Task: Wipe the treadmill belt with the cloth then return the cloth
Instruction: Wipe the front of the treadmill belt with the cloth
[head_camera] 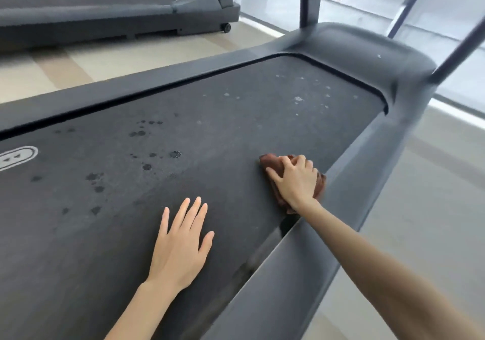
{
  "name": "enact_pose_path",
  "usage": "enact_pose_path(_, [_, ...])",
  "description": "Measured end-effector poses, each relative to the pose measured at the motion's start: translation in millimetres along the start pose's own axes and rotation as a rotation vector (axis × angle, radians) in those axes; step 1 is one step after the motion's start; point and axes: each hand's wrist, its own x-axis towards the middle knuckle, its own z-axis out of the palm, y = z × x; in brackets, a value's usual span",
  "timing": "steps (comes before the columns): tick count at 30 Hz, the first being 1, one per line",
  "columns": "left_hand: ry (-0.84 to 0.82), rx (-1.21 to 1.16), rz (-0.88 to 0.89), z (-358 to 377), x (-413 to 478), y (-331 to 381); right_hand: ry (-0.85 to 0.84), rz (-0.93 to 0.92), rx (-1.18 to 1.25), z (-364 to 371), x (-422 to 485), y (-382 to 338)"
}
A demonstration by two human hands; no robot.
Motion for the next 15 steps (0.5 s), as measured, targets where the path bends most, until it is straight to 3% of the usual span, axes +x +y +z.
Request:
enact_pose_path(5, [0.010, -0.027, 0.026, -1, -3, -3, 0.117, -0.475, 0.081, -1, -83, -33])
enact_pose_path(7, [-0.003, -0.023, 0.025, -1, -4, -4, 0.078, -0.555, 0.076, -5, -70, -22])
enact_pose_path(9, [0.007, -0.027, 0.031, -1, -4, -5, 0.029, -0.482, -0.017, -5, -38, -3])
enact_pose_path(13, [0.015, -0.019, 0.044, 1, -5, -6, -0.093, 0.075, -0.030, -7, 31, 25])
enact_pose_path(15, [0.006, -0.014, 0.049, 2, -4, -6, -0.084, 0.131, -0.028, -4, 33, 14])
